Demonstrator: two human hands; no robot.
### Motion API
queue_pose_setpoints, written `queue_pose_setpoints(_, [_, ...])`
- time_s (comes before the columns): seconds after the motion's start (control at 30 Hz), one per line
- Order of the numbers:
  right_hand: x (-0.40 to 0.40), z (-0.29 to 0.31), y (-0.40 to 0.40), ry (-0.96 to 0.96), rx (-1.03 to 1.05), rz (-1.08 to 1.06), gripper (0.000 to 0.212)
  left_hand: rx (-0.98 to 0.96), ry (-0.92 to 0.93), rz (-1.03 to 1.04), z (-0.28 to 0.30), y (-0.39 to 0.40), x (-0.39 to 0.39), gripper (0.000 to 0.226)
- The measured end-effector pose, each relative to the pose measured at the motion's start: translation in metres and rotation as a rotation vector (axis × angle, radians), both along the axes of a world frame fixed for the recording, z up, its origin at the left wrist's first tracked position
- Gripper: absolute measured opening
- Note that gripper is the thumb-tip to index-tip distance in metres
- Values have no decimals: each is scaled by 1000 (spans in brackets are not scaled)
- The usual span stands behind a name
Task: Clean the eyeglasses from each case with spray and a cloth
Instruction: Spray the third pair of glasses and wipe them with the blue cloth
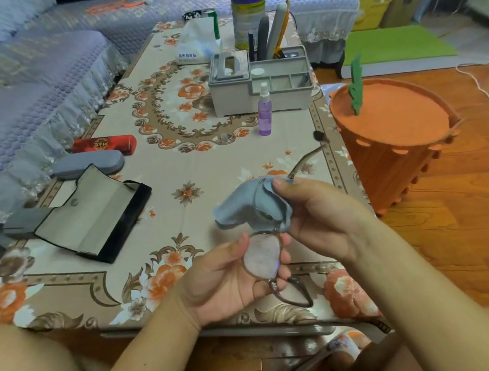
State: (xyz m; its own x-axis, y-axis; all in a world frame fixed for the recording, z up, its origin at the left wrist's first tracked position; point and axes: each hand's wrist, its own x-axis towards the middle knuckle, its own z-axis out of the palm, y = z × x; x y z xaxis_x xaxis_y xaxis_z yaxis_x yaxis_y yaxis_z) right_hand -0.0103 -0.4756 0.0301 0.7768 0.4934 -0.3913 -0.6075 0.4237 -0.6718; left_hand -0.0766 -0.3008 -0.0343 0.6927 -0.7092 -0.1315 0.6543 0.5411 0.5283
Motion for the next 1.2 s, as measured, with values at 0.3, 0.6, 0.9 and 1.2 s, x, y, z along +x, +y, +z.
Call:
queue_pose_setpoints(0.3, [-4,-4,3,-183,-257,-203,26,39,-42,22,7,-4,3,58])
queue_pose_setpoints(0.6, [-5,-9,2,-234,-106,-105,27,-20,33,116,13,2,11,67])
queue_pose_setpoints(0.9, [-14,-16,10,-219,-168,-123,33,-2,48,-37,0,3,4,54])
queue_pose_setpoints(1.2, [-9,-8,9,-292,22,-6,29,-87,58,-39,8,12,10,61])
